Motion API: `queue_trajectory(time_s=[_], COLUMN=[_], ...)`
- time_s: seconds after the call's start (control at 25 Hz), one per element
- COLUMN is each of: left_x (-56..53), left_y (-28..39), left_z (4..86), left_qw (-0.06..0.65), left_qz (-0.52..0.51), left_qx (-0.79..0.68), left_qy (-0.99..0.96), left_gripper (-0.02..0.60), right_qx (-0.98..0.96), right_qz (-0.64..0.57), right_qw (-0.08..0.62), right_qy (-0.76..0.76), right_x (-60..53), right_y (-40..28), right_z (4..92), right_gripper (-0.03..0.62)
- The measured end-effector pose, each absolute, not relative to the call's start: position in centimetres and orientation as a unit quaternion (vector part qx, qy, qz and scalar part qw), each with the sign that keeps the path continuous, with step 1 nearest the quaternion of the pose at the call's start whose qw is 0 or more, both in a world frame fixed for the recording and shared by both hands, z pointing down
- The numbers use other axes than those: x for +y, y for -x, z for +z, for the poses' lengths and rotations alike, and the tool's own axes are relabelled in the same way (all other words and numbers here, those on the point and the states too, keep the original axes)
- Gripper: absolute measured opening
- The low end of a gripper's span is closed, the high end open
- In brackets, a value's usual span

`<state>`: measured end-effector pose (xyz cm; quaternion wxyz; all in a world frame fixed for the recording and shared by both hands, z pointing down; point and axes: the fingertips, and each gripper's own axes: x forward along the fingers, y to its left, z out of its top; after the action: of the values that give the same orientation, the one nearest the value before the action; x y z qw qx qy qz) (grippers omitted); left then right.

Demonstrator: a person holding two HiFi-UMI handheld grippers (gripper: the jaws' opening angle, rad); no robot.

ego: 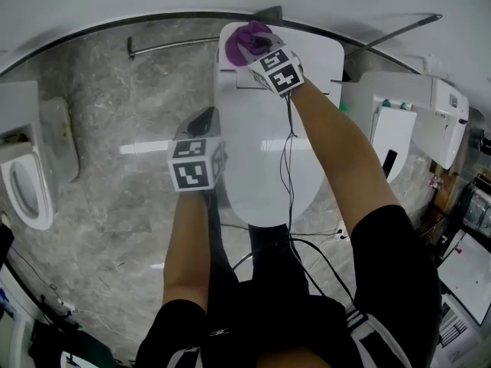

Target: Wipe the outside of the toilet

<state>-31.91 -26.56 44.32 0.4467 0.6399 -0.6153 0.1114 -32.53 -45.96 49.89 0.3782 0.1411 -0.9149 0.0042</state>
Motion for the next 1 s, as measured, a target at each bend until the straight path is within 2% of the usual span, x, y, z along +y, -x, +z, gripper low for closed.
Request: queue_trajectory(time_s=[1.0], left_x=[-32.0], left_y=[18.5], left_z=[45.8], left_qw=[0.462], left_qz=[0.153], left_qx=[-0.608], left_qy=[-0.627], left_gripper=[0.008], right_qx=[-0.912], right_qz=[0.012], right_qw=[0.385], right_qy=[-0.142], right_x=[-52.8], right_y=[18.2], right_z=[50.2], right_gripper=[0.091])
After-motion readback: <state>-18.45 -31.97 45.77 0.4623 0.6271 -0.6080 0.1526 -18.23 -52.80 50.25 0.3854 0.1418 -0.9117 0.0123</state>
